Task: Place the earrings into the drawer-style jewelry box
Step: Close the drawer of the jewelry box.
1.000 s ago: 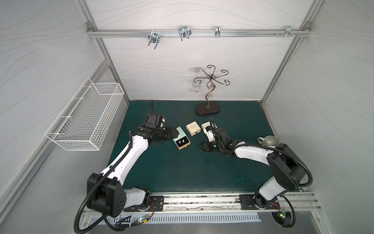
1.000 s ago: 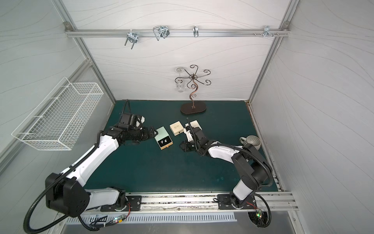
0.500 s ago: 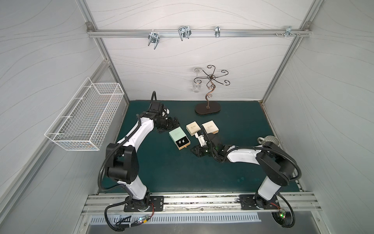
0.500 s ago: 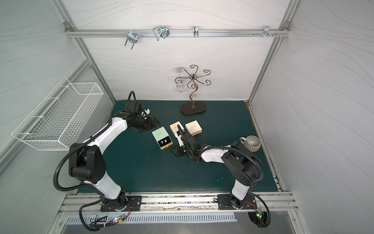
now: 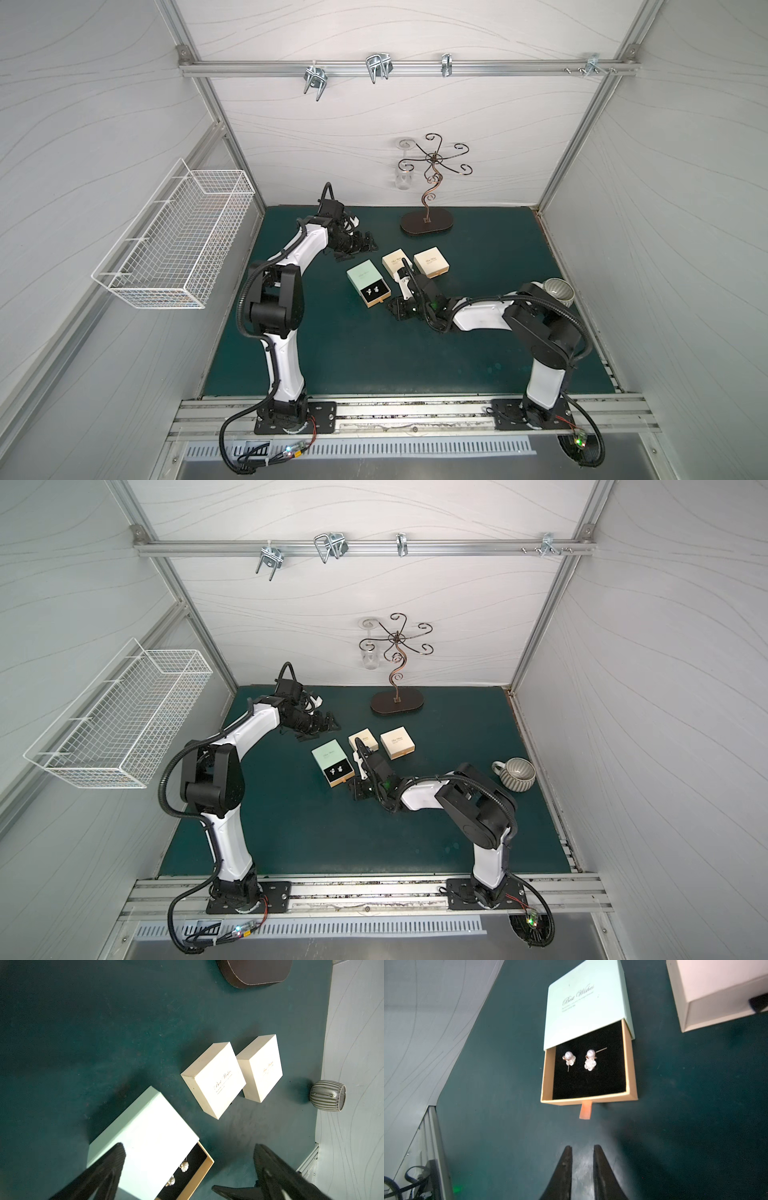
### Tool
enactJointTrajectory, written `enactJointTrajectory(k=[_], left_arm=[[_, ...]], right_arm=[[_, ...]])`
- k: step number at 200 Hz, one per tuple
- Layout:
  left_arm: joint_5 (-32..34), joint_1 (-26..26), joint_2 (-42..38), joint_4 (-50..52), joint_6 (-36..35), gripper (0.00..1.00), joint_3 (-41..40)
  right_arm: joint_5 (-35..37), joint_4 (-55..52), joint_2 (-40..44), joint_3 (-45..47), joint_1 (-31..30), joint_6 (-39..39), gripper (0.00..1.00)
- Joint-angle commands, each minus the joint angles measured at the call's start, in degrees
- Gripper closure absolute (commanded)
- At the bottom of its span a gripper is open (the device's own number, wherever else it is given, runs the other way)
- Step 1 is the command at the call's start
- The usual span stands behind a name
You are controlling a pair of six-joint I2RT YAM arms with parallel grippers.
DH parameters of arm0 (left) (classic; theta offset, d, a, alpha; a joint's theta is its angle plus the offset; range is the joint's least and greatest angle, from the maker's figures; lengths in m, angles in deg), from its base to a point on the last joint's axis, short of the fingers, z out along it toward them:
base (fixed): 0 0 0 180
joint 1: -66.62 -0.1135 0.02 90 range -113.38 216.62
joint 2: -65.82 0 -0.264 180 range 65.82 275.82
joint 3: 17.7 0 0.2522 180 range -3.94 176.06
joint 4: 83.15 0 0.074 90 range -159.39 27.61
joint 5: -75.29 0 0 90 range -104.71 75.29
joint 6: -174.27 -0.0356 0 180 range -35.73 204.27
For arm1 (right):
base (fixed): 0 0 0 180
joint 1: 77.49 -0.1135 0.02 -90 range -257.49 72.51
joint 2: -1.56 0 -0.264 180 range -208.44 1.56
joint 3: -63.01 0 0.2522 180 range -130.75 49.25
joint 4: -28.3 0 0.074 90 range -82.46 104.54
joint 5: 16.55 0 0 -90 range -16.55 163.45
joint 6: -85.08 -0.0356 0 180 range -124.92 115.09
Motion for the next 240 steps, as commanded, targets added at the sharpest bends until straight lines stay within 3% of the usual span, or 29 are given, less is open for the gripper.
enactJointTrajectory(k=[1, 139, 240], left_arm=[[-3.1, -0.2, 2.7, 0.0, -1.2, 0.01, 4.2], [-3.9, -0.2, 10.4, 0.4, -2.3, 0.01, 7.5], [-4.5, 0.2, 10.1, -0.1, -2.7, 0.01, 5.4]], right_arm=[[1.2, 0.3, -2.3, -2.1, -0.4, 0.2, 0.80], [1.0, -0.1, -8.6, -7.7, -0.5, -0.4, 0.81], [1.1, 0.4, -11.6, -10.8, -1.0, -1.3, 0.81]])
